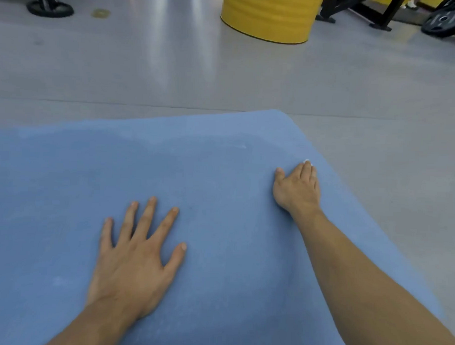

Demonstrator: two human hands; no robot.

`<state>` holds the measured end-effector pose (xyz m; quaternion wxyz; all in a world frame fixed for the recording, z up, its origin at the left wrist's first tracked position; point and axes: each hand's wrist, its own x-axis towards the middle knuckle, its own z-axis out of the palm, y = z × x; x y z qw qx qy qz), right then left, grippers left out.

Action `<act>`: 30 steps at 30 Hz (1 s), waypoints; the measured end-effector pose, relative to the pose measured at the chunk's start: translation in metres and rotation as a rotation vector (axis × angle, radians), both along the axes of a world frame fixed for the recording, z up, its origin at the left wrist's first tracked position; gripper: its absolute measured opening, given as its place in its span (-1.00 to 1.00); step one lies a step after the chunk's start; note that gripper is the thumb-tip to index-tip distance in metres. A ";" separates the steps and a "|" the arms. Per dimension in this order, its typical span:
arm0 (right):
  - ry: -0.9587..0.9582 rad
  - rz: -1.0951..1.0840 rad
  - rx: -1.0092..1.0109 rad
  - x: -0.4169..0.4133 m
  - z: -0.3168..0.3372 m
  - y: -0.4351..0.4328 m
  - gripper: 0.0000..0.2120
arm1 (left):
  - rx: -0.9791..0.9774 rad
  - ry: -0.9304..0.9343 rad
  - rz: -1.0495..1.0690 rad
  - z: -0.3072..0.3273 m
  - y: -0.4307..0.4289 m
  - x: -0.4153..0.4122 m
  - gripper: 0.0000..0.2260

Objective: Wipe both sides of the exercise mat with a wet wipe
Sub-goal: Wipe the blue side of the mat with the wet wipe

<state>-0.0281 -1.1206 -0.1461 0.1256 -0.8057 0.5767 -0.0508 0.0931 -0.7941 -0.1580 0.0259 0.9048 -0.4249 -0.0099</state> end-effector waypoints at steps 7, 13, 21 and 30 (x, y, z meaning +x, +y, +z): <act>0.017 0.092 -0.037 -0.019 -0.004 0.004 -0.29 | -0.004 0.038 -0.004 0.001 0.000 0.000 -0.37; -0.005 -0.040 -0.112 -0.129 -0.002 0.054 -0.33 | 0.072 0.104 -0.027 0.012 -0.004 -0.001 -0.39; 0.033 -0.057 -0.098 -0.156 -0.007 0.060 -0.32 | 0.035 0.153 -0.049 0.016 -0.062 -0.010 -0.28; 0.031 0.110 -0.026 0.003 -0.002 -0.032 -0.31 | 0.005 0.106 -0.009 0.011 -0.101 -0.022 -0.28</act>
